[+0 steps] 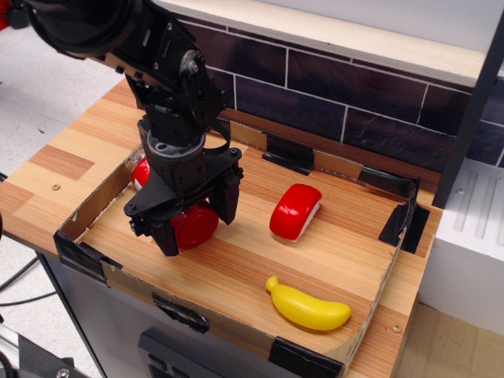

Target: Upright basil bottle

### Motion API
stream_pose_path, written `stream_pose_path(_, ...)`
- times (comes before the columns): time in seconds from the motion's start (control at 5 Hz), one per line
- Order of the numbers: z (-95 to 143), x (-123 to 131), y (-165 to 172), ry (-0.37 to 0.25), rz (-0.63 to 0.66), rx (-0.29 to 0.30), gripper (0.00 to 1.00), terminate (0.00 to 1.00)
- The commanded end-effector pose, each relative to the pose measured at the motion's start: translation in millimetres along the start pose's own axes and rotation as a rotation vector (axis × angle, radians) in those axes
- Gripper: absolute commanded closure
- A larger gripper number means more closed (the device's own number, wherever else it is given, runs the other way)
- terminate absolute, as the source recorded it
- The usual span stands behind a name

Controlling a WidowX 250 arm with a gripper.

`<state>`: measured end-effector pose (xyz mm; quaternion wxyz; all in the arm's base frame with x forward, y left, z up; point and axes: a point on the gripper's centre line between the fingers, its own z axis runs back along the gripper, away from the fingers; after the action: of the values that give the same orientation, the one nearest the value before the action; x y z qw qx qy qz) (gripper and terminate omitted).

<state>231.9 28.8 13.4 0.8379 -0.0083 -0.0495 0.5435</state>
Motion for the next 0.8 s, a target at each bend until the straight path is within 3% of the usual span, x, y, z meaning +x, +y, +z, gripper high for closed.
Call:
stream_pose_path(0.0,19.6,-0.4,-8.6,0.019,-0.010,-0.017,1.00,0.00)
stream_pose_path(0.2,29.9,0.6,-7.6,0.020,-0.003,-0.011,1.00,0.00)
stream_pose_path(0.4,45.8,0.4,-6.3,0.079,0.016,0.026,1.00,0.00)
stream_pose_path(0.6,59.2,-1.1,-6.4,0.105,0.011,0.028,1.00,0.00)
